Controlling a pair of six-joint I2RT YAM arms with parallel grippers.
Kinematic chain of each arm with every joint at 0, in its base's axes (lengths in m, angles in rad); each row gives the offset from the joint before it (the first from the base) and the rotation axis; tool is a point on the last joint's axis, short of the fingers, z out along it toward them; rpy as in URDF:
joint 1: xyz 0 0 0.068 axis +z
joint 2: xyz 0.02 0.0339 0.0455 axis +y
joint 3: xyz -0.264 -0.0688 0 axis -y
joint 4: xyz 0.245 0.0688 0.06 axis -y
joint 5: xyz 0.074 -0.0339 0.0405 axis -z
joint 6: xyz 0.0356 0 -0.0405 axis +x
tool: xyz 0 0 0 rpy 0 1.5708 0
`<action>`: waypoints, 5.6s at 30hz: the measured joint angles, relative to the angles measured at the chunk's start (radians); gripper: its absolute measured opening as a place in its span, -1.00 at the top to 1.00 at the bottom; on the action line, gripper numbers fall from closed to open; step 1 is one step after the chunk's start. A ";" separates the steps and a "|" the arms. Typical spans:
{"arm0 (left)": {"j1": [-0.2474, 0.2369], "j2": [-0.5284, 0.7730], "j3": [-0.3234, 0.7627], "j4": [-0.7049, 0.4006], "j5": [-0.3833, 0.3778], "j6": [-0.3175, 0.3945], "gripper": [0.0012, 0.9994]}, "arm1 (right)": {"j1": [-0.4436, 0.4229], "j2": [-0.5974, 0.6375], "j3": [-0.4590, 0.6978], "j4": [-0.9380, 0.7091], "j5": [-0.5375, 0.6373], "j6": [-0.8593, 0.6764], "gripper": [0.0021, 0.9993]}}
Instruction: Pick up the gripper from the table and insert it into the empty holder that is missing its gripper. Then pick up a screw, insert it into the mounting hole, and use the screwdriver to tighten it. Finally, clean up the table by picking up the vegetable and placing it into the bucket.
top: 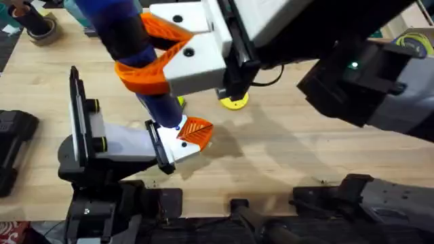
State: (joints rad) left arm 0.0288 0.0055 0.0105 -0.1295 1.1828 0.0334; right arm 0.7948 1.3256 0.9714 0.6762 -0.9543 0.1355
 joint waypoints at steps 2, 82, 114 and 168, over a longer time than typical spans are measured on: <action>0.000 0.000 0.000 0.000 0.000 0.000 0.98 | 0.000 0.008 0.000 0.000 0.000 -0.002 0.96; 0.000 0.000 0.000 0.000 0.000 0.000 0.98 | 0.000 0.069 -0.058 0.086 0.003 -0.046 0.96; 0.000 0.000 0.000 0.000 0.001 0.000 0.98 | -0.006 0.069 -0.067 0.088 -0.005 -0.031 0.96; 0.000 0.000 0.000 -0.001 0.002 0.000 0.98 | -0.029 0.073 0.133 -0.121 0.068 0.006 0.96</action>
State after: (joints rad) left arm 0.0288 0.0055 0.0109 -0.1303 1.1851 0.0334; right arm 0.7658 1.3983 1.1045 0.5556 -0.8863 0.1416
